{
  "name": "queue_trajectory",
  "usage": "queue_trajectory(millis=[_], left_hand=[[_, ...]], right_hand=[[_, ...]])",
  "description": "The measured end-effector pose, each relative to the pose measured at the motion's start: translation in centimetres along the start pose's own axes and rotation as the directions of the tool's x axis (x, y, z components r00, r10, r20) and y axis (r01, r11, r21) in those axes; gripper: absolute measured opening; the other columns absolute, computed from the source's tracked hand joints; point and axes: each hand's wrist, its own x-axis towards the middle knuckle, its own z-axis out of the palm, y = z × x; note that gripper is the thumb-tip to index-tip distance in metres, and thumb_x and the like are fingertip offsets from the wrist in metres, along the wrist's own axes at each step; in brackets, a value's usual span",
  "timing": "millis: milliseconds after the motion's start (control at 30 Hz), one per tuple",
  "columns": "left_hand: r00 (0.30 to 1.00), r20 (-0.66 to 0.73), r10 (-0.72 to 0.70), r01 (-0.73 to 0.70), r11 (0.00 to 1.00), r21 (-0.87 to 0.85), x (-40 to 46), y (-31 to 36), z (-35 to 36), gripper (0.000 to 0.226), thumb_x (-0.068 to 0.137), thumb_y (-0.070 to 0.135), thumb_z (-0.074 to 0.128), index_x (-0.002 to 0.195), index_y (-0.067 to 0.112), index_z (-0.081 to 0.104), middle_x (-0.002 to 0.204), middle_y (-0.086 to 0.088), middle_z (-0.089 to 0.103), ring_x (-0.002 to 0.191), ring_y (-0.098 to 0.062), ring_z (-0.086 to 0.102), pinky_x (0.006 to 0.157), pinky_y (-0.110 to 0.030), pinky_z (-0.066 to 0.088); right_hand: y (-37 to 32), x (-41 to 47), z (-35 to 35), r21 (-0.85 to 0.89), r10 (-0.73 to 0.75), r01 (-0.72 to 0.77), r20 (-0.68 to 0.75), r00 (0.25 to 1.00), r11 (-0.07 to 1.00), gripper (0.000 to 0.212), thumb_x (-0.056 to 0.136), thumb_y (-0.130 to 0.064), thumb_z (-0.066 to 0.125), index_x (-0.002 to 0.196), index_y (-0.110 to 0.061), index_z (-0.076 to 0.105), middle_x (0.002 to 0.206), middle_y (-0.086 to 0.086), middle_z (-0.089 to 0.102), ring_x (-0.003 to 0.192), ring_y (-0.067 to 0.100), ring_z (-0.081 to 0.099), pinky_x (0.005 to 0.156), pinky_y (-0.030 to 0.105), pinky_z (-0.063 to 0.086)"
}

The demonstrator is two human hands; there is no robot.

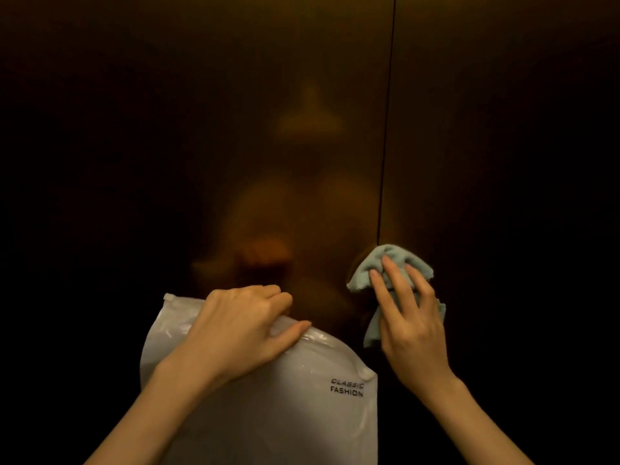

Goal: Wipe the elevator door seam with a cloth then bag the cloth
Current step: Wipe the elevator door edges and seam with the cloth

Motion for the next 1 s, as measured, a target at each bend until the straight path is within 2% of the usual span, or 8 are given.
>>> queue_trajectory(millis=[100, 133, 233, 333, 567, 733, 867, 1000], left_hand=[[0.995, 0.064, -0.071, 0.073, 0.997, -0.032, -1.8, 1.2, 1.3, 0.032, 0.084, 0.057, 0.034, 0.064, 0.033, 0.038, 0.060, 0.014, 0.040, 0.051, -0.006, 0.053, 0.041, -0.015, 0.011], [0.992, 0.089, -0.089, 0.095, 0.994, -0.057, -2.4, 1.6, 1.5, 0.029, 0.086, 0.056, 0.033, 0.068, 0.034, 0.039, 0.064, 0.014, 0.039, 0.057, -0.006, 0.055, 0.043, -0.016, 0.013], [0.971, 0.154, -0.183, 0.204, 0.969, -0.140, -4.0, 2.6, 2.0, 0.024, 0.093, 0.050, 0.034, 0.084, 0.032, 0.049, 0.079, 0.013, 0.046, 0.077, -0.009, 0.058, 0.050, -0.021, 0.029], [0.934, 0.211, -0.288, 0.319, 0.939, -0.132, -5.3, 3.2, 2.5, 0.027, 0.095, 0.049, 0.032, 0.093, 0.031, 0.052, 0.092, 0.011, 0.054, 0.086, -0.011, 0.059, 0.063, -0.029, 0.045], [0.855, 0.324, -0.405, 0.469, 0.870, -0.152, -8.8, 4.4, 4.2, 0.024, 0.096, 0.047, 0.032, 0.094, 0.033, 0.051, 0.093, 0.012, 0.055, 0.088, -0.012, 0.058, 0.069, -0.030, 0.046], [0.813, 0.343, -0.469, 0.539, 0.830, -0.142, -11.3, 5.0, 5.0, 0.025, 0.095, 0.047, 0.033, 0.092, 0.033, 0.054, 0.089, 0.013, 0.056, 0.082, -0.009, 0.059, 0.065, -0.028, 0.049], [0.777, 0.356, -0.519, 0.589, 0.798, -0.124, -12.5, 5.6, 5.1, 0.025, 0.095, 0.044, 0.036, 0.089, 0.030, 0.055, 0.087, 0.010, 0.058, 0.079, -0.012, 0.059, 0.063, -0.029, 0.048], [0.732, 0.394, -0.557, 0.641, 0.759, -0.117, -13.1, 6.0, 6.4, 0.024, 0.095, 0.042, 0.036, 0.089, 0.029, 0.055, 0.087, 0.010, 0.058, 0.079, -0.013, 0.058, 0.061, -0.027, 0.043]], right_hand=[[0.0, -2.1, 0.0, 0.025, 0.008, -0.011, 0.103, 0.995, 1.000, 0.076, 0.067, 0.004, 0.072, 0.134, -0.010, 0.040, 0.142, 0.012, 0.033, 0.118, 0.036, 0.037, 0.081, 0.048, 0.050], [0.0, -2.0, -0.1, 0.038, 0.014, -0.019, 0.119, 0.993, 0.999, 0.076, 0.066, 0.003, 0.074, 0.134, -0.009, 0.042, 0.140, 0.013, 0.033, 0.116, 0.037, 0.037, 0.078, 0.048, 0.051], [-0.2, -0.9, -0.6, 0.051, 0.030, -0.034, 0.077, 0.997, 0.998, 0.053, 0.078, 0.005, 0.064, 0.129, -0.002, 0.052, 0.135, 0.015, 0.035, 0.112, 0.038, 0.036, 0.073, 0.047, 0.053], [-0.7, -1.1, -0.7, 0.061, 0.064, -0.070, 0.107, 0.992, 0.996, 0.049, 0.081, 0.004, 0.061, 0.129, 0.000, 0.052, 0.131, 0.015, 0.034, 0.108, 0.037, 0.037, 0.068, 0.044, 0.053], [-1.6, -6.6, 0.6, 0.101, 0.054, -0.085, 0.275, 0.960, 0.991, 0.052, 0.083, -0.007, 0.055, 0.133, 0.004, 0.047, 0.127, 0.017, 0.033, 0.104, 0.037, 0.039, 0.061, 0.044, 0.055], [-2.2, -10.4, 0.9, 0.098, 0.124, -0.169, 0.355, 0.927, 0.981, 0.058, 0.077, -0.005, 0.066, 0.131, 0.006, 0.047, 0.126, 0.018, 0.033, 0.100, 0.036, 0.041, 0.065, 0.044, 0.055], [-2.0, -9.9, 1.0, 0.115, 0.163, -0.215, 0.349, 0.923, 0.970, 0.057, 0.083, -0.002, 0.059, 0.136, 0.003, 0.041, 0.127, 0.015, 0.031, 0.106, 0.034, 0.036, 0.065, 0.042, 0.054], [-1.9, -9.7, 1.5, 0.124, 0.186, -0.243, 0.354, 0.917, 0.962, 0.060, 0.083, 0.000, 0.060, 0.139, -0.001, 0.038, 0.127, 0.014, 0.029, 0.108, 0.033, 0.035, 0.062, 0.039, 0.053]])
